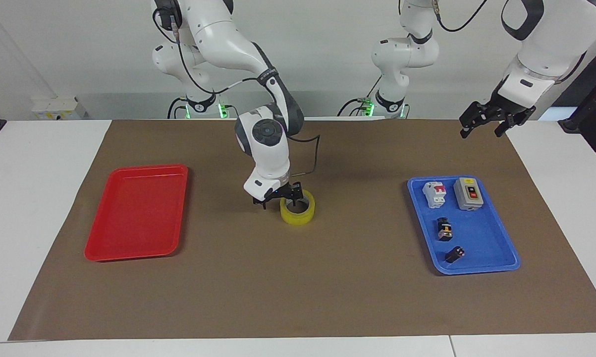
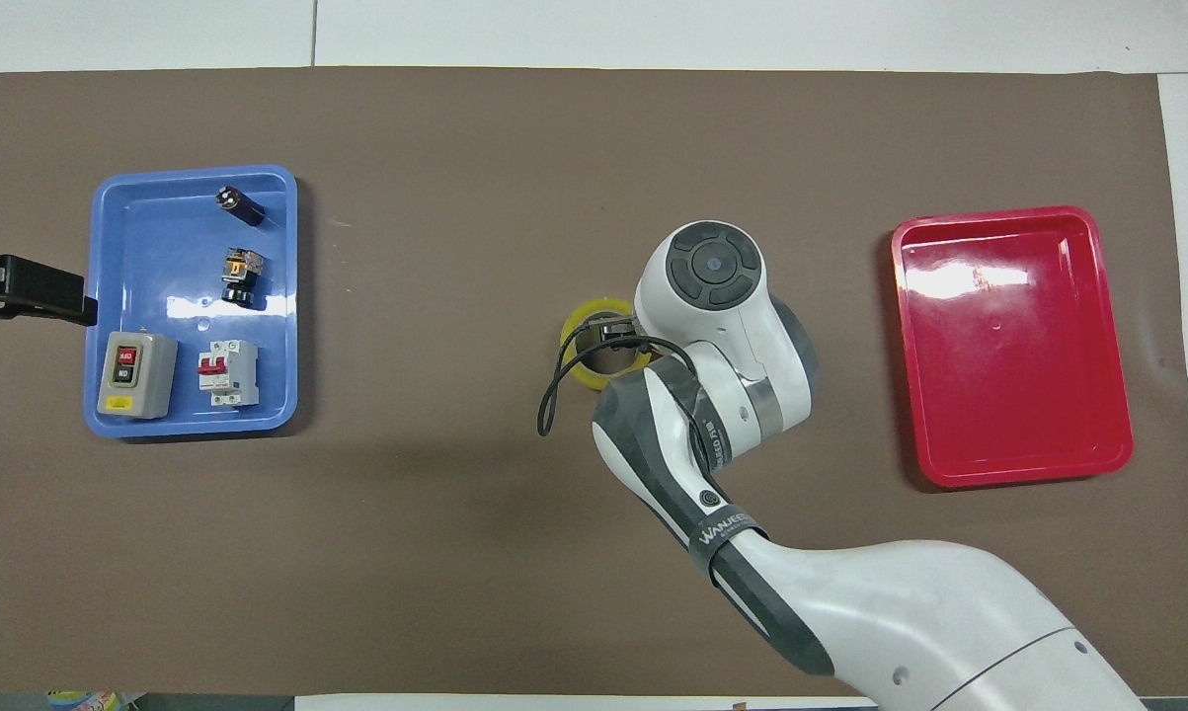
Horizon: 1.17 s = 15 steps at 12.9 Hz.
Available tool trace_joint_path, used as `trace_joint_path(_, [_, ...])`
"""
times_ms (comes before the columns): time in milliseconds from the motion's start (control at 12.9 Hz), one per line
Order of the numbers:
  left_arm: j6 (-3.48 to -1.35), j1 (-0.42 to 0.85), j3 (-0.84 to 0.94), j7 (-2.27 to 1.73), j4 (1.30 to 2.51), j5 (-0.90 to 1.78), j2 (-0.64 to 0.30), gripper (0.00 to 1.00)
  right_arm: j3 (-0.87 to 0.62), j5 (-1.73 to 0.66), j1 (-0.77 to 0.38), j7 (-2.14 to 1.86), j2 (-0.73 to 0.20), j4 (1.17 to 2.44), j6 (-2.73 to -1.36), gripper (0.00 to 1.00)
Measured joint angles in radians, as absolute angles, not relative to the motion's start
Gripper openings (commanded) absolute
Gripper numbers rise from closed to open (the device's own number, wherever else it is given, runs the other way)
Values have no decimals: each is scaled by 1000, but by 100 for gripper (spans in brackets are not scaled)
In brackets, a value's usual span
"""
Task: Place and move tape with both arms
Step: 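Grasp the yellow tape with the right gripper and lift it, then carry the yellow tape into the red tray and release it with the right gripper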
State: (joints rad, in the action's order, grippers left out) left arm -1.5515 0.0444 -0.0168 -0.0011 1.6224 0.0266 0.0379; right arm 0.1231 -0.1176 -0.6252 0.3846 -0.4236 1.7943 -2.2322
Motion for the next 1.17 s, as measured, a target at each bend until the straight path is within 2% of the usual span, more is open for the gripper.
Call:
trace_joint_path(78, [-1551,44,-17,-1,1622,27,38,100,123,-118,-625,386,-422,1798,-2241,68])
trace_joint_path(233, [-1551,44,-18,0,1622,27,38,100,123,-118,-625,386,-418,1804,-2250,50])
trace_joint_path(388, [-1551,44,-18,2,1622,27,38,100,120,-118,-625,386,-417,1814,-2279,14])
trace_joint_path(466, [-1551,44,-18,3,1622,27,38,100,115,-118,-627,386,-417,1819,-2287,0])
trace_joint_path(854, [-1551,44,-18,3,1622,27,38,100,118,-118,-629,387,-414,1805,-2254,0])
trace_joint_path(1010, [-1551,44,-18,3,1622,27,38,100,128,-83,-574,373,-394,1746,-2147,0])
trace_joint_path(1165, [-1551,44,-18,3,1622,27,38,100,138,-39,-460,287,-321,1726,-2045,0])
